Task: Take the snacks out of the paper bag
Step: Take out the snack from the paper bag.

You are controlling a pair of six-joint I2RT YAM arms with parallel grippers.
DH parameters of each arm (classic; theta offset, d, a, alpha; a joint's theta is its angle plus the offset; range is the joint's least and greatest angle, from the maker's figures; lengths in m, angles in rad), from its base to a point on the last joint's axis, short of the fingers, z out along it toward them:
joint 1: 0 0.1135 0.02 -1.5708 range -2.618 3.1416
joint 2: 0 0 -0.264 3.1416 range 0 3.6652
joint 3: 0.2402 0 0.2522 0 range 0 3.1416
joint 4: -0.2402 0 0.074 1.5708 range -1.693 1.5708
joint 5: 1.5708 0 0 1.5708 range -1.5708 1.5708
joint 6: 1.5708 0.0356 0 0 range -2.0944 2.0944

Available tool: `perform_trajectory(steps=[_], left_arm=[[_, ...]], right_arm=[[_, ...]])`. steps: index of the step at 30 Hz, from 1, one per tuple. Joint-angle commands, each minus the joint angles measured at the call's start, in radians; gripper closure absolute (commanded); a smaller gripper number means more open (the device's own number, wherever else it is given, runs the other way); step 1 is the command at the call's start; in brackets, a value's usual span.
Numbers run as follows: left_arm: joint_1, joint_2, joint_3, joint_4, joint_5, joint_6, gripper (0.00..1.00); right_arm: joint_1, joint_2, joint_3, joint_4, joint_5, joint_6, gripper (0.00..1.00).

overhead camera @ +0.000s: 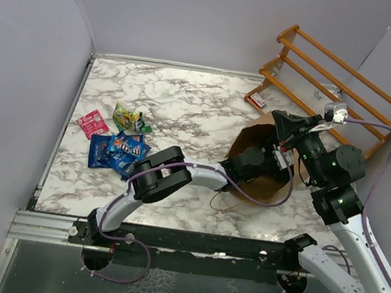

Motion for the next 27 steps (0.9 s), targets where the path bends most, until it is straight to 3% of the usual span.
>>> perform_trajectory(steps=[1, 9, 12, 14, 18, 24, 27], left_arm=[[-0.009, 0.092, 0.147, -0.008, -0.13, -0.085, 0.2], [-0.007, 0.255, 0.298, -0.039, -0.196, -0.099, 0.15], [-0.005, 0.298, 0.32, -0.02, -0.169, -0.07, 0.18], [-0.003, 0.316, 0.343, -0.053, -0.164, -0.065, 0.25], [-0.002, 0.284, 0.304, -0.054, -0.189, -0.044, 0.57], [-0.003, 0.144, 0.182, -0.045, -0.2, -0.005, 0.81], [-0.006, 0.046, 0.104, -0.059, -0.176, -0.01, 0.88]], right_arm=[[0.002, -0.002, 0.047, 0.043, -0.034, 0.018, 0.98], [0.002, 0.004, 0.059, 0.042, -0.047, 0.025, 0.98], [0.002, 0.0, 0.059, 0.043, -0.046, 0.027, 0.98], [0.002, -0.002, 0.064, 0.038, -0.042, 0.022, 0.98], [0.002, -0.013, 0.067, 0.034, -0.034, 0.018, 0.98], [0.002, -0.02, 0.052, 0.031, -0.019, 0.006, 0.98], [0.002, -0.022, 0.049, 0.024, -0.014, -0.002, 0.98]])
